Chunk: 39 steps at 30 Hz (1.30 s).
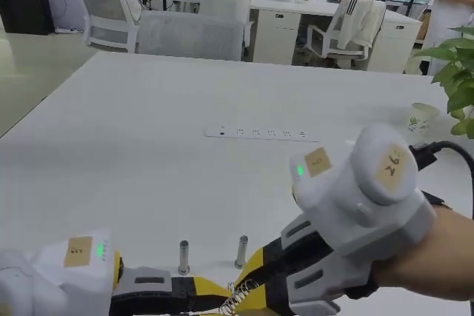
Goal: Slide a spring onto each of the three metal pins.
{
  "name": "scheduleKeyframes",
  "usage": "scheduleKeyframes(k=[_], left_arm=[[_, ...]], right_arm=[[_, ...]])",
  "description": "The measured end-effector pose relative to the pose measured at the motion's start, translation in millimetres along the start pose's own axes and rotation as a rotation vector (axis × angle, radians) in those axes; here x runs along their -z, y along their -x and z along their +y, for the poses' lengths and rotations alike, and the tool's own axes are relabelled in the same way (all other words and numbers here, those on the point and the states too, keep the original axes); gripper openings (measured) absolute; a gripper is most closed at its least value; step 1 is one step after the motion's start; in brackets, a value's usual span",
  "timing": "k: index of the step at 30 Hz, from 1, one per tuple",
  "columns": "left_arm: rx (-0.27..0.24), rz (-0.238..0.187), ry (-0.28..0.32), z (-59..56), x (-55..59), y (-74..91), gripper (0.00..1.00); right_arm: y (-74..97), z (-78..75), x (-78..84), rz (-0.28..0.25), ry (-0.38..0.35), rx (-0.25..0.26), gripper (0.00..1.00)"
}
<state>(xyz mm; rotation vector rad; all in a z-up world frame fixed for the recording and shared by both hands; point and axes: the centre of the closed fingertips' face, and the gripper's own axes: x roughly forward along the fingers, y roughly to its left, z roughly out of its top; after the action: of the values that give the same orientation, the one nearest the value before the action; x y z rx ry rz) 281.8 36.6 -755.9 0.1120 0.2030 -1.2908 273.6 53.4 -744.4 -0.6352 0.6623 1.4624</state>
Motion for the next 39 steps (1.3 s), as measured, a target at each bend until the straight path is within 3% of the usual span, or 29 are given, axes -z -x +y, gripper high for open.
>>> scheduleKeyframes(k=[4,8,18,39], left_arm=[[-0.003,-0.006,0.001,0.9,-0.7,-0.1,0.04],[-0.009,-0.008,0.007,1.8,-0.9,-0.7,0.13],[-0.044,-0.017,0.031,9.4,-0.5,4.8,0.25],[-0.161,-0.014,0.056,26.0,6.4,28.3,0.47]], right_arm=[[0.7,-1.0,-0.1,0.0,-0.003,0.003,0.08],[0.9,-4.2,3.4,0.019,-0.002,0.014,0.08],[8.2,-13.8,13.3,0.052,-0.017,0.048,0.08],[48.9,-55.4,44.0,0.139,-0.095,0.192,0.08]])
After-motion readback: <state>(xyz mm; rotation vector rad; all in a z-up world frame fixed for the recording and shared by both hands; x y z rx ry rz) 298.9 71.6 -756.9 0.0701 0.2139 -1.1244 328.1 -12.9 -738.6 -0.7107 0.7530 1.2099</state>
